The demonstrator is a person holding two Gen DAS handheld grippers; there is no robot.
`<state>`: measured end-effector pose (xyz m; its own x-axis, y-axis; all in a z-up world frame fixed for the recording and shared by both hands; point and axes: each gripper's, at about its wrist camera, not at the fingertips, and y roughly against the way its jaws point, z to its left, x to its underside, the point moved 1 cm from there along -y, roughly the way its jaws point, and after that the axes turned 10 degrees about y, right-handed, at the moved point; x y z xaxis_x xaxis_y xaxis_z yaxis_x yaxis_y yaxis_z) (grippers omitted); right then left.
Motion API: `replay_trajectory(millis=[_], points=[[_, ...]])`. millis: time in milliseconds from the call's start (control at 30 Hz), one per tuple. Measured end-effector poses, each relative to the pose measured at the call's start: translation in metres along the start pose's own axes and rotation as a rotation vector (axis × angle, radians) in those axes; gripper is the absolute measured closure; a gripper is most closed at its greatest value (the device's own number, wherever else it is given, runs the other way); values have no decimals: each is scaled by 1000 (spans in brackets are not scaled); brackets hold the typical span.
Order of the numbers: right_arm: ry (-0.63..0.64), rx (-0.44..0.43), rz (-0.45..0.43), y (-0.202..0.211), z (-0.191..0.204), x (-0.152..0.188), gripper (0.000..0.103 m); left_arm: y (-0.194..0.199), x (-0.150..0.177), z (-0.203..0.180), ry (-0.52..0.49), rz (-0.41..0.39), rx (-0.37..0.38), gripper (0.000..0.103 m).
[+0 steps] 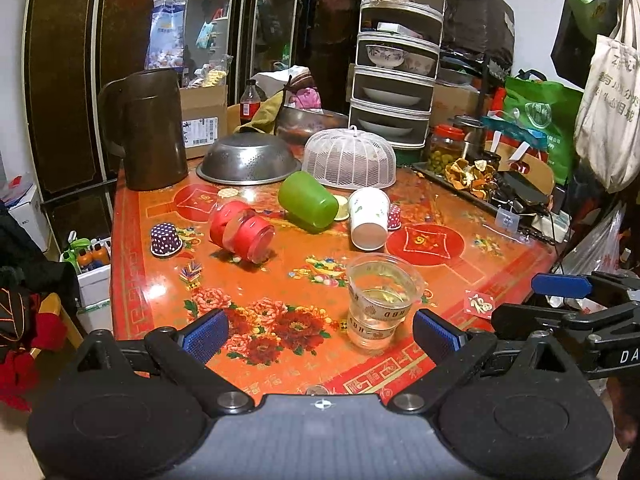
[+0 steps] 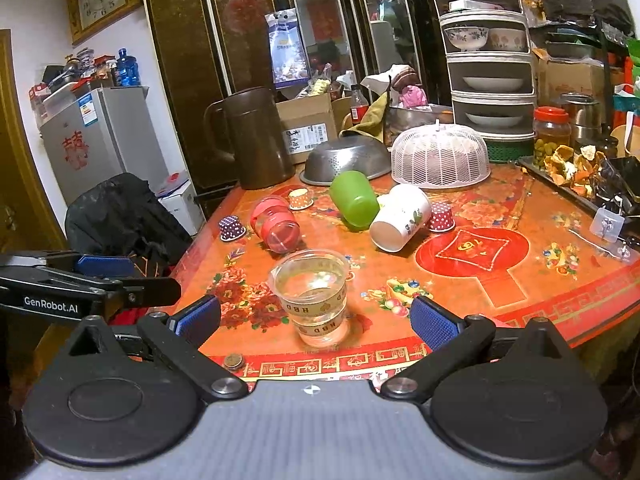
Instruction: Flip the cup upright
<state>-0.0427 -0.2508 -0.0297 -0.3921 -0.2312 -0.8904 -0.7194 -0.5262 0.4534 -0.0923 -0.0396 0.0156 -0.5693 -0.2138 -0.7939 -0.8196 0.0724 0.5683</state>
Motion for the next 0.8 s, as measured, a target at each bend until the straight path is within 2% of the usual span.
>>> replay_trajectory(millis=[800], points=[[4,3,-1,0,0,0,1,-4,2,2,1,5,-5,3]])
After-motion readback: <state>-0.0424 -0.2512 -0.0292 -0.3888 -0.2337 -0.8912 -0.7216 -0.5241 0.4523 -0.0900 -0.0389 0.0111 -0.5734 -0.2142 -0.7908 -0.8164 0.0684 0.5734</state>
